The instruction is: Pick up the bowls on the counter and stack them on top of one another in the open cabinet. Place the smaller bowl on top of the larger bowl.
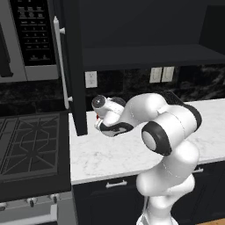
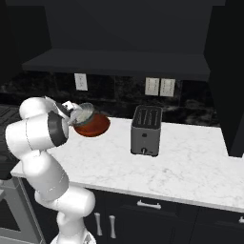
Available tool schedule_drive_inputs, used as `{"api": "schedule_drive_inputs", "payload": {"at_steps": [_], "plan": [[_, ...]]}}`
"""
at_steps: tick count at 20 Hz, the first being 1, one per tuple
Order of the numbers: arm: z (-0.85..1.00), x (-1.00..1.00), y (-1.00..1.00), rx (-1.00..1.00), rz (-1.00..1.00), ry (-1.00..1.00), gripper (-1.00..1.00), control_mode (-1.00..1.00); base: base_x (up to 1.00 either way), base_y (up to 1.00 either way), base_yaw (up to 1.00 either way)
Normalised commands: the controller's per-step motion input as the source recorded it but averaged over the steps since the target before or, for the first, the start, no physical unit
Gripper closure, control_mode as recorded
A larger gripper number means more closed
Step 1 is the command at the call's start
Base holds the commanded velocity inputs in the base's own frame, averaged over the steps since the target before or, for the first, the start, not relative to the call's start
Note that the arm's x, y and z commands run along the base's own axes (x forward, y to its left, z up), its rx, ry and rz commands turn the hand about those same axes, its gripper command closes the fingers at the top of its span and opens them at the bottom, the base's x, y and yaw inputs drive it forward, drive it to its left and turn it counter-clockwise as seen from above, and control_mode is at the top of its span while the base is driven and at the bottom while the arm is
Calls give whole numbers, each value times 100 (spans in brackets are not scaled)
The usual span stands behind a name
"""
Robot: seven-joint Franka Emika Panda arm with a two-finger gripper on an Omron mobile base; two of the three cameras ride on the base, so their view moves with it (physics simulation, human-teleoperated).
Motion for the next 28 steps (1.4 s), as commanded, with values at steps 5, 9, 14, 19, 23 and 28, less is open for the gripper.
{"api": "schedule_drive_inputs", "payload": {"at_steps": [5,9,14,19,23,28], "plan": [[-50,52,-2,-7,2,3,-100,-100,0,0,0],[-10,42,-20,0,0,0,-100,-100,0,0,0],[40,-18,1,0,0,-2,-100,-100,0,0,0],[29,-57,18,0,0,1,-100,-100,0,0,0],[-43,-1,0,-10,0,11,-100,-100,0,0,0],[-56,9,-11,-14,0,9,-100,-100,0,0,0]]}}
